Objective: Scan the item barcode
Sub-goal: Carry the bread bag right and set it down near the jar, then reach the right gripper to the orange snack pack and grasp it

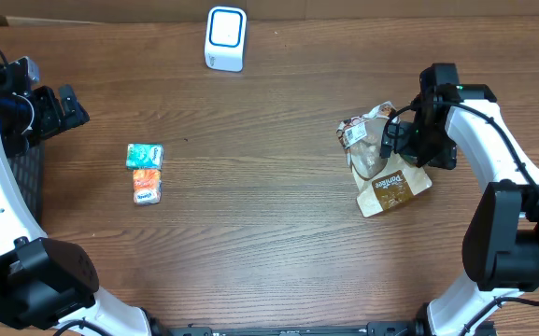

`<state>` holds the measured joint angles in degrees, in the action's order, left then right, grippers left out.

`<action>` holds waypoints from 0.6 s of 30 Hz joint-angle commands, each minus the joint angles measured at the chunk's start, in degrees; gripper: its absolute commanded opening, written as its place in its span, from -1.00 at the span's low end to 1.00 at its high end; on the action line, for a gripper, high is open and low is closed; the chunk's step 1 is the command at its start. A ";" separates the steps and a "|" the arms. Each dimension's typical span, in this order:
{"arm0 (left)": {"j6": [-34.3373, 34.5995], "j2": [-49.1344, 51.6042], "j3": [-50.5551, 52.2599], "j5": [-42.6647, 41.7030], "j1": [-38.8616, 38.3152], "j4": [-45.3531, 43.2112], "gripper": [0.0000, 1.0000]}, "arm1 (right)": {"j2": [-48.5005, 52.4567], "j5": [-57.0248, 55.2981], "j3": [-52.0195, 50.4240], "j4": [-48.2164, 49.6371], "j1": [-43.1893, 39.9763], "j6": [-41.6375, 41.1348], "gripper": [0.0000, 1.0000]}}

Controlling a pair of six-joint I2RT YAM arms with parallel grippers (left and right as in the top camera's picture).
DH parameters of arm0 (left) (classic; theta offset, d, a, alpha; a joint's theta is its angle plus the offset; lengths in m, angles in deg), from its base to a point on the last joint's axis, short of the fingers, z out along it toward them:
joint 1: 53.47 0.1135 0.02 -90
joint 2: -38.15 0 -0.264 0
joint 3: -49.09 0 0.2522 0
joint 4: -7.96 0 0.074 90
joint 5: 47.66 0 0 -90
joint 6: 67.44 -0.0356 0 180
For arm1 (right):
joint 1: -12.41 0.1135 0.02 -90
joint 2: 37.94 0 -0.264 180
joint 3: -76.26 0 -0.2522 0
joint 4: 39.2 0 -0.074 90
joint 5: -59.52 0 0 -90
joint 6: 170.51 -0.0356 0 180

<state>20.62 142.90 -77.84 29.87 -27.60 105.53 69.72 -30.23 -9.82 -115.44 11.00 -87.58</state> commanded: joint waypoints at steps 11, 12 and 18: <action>-1.07 -0.13 -0.11 -0.66 -0.02 -0.04 1.00 | -0.87 24.20 26.62 -14.08 2.69 -0.44 1.00; -1.07 -0.13 -0.11 -0.66 -0.02 -0.04 0.99 | -0.85 25.22 26.53 -12.94 3.17 -0.46 1.00; -1.07 -0.13 -0.11 -0.66 -0.02 -0.04 0.99 | -0.81 33.03 20.35 -0.37 11.87 -2.56 1.00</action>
<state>20.62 142.90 -77.84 29.89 -27.60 105.53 69.61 -1.77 13.98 -119.26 18.17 -88.02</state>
